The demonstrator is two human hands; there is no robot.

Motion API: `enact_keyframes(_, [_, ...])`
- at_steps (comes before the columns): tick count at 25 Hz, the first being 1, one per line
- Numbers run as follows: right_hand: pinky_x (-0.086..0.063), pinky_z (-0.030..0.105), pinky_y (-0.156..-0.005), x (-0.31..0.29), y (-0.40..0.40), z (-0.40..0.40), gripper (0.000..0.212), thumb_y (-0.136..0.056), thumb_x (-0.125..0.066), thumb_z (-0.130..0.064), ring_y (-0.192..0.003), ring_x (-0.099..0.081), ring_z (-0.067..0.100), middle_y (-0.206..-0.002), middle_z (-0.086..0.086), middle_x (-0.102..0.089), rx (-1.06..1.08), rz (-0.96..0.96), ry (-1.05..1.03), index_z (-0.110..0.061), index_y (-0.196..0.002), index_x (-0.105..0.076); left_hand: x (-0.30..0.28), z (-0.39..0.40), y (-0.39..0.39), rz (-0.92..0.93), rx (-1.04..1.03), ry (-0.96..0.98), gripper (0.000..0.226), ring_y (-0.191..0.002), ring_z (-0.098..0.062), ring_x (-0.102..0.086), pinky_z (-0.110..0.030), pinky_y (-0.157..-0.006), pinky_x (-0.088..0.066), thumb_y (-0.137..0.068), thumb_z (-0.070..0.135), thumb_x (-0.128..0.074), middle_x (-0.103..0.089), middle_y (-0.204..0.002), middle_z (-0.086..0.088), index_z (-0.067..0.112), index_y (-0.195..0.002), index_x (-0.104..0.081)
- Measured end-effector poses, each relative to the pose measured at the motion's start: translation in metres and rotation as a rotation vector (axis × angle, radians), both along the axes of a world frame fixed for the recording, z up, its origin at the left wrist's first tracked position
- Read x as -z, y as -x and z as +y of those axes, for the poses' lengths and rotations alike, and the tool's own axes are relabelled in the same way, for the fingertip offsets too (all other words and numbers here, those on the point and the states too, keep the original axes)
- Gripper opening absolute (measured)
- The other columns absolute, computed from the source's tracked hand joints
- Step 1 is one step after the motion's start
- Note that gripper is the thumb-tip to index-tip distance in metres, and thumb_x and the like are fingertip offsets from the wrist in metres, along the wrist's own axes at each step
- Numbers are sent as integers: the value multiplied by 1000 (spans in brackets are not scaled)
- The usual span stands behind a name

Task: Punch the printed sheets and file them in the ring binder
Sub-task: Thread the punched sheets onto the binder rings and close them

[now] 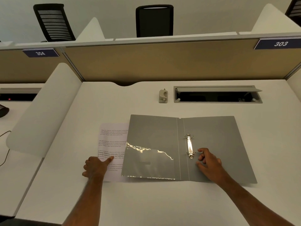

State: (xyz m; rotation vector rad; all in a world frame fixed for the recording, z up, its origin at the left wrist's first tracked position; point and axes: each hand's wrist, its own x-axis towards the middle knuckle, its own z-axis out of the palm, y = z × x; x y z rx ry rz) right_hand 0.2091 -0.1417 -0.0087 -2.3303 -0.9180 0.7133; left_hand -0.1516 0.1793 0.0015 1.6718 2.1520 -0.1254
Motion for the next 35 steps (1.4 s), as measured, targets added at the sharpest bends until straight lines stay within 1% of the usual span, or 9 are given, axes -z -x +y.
enact_keyframes(3, [-34,39,-91,0,0,0,46,-84,-73,-16,-83,-55,4,-88,-11,-58,-6,9,3,-34,-119,-49,3,3,3,-56,2,29,74,-109,-41,-62,-56,-100,-40,-69,69,-79,-67,-113,-17,9,-111,-65])
enact_keyframes(6, [-33,37,-92,0,-1,-1,45,-84,-73,-17,-83,-55,3,-89,-11,-58,-7,15,4,-35,-118,-49,-2,2,2,-192,15,33,54,-94,-35,-66,-54,-97,-43,-75,54,-84,-73,-105,-12,12,-104,-68])
enact_keyframes(9, [-32,36,-91,-2,0,-1,45,-84,-73,-17,-83,-55,3,-89,-11,-58,-13,18,3,-36,-117,-49,-10,-1,-1,-317,18,15,48,-96,-38,-70,-45,-81,-56,-77,34,-88,-74,-110,-18,3,-109,-69])
enact_keyframes(11, [-31,34,-89,-2,1,-1,44,-85,-73,-17,-83,-55,2,-89,-12,-57,-14,19,-3,-36,-117,-49,-18,-3,-3,-344,26,-5,49,-99,-39,-70,-45,-80,-58,-76,29,-89,-74,-111,-19,1,-110,-68])
enact_keyframes(18, [-36,38,-91,0,-1,-1,43,-84,-73,-18,-82,-56,3,-88,-12,-58,-4,11,-7,-36,-115,-50,-73,-9,-18,-372,93,-202,41,-83,-26,-61,-35,-69,-50,-81,29,-85,-71,-106,-13,6,-109,-65])
enact_keyframes(24, [-36,37,-89,-7,1,-1,42,-85,-73,-17,-83,-56,5,-88,-11,-59,-10,19,-29,-34,-116,-50,-125,-8,-38,-396,156,-349,40,-79,-23,-62,-36,-66,-53,-83,34,-82,-71,-105,-10,11,-109,-62])
enact_keyframes(27, [-36,38,-89,-10,3,0,42,-83,-74,-15,-80,-56,5,-86,-10,-58,-2,22,-67,-34,-112,-49,-148,-13,-53,-440,213,-403,44,-79,-21,-63,-27,-59,-49,-85,37,-81,-68,-104,-7,10,-113,-61])
enact_keyframes(31, [-43,38,-85,-16,5,4,39,-81,-78,-17,-73,-54,8,-86,-8,-56,10,41,-186,-31,-104,-51,-168,-24,-77,-543,301,-412,46,-76,-21,-66,-19,-54,-48,-85,42,-80,-65,-102,0,14,-114,-58])
enact_keyframes(35, [-48,32,-77,-36,9,15,31,-84,-78,-21,-79,-53,13,-90,-5,-58,-3,180,-319,-26,-104,-55,-174,-43,-106,-665,356,-354,45,-73,-11,-67,-17,-56,-50,-84,42,-80,-66,-103,5,19,-116,-58])
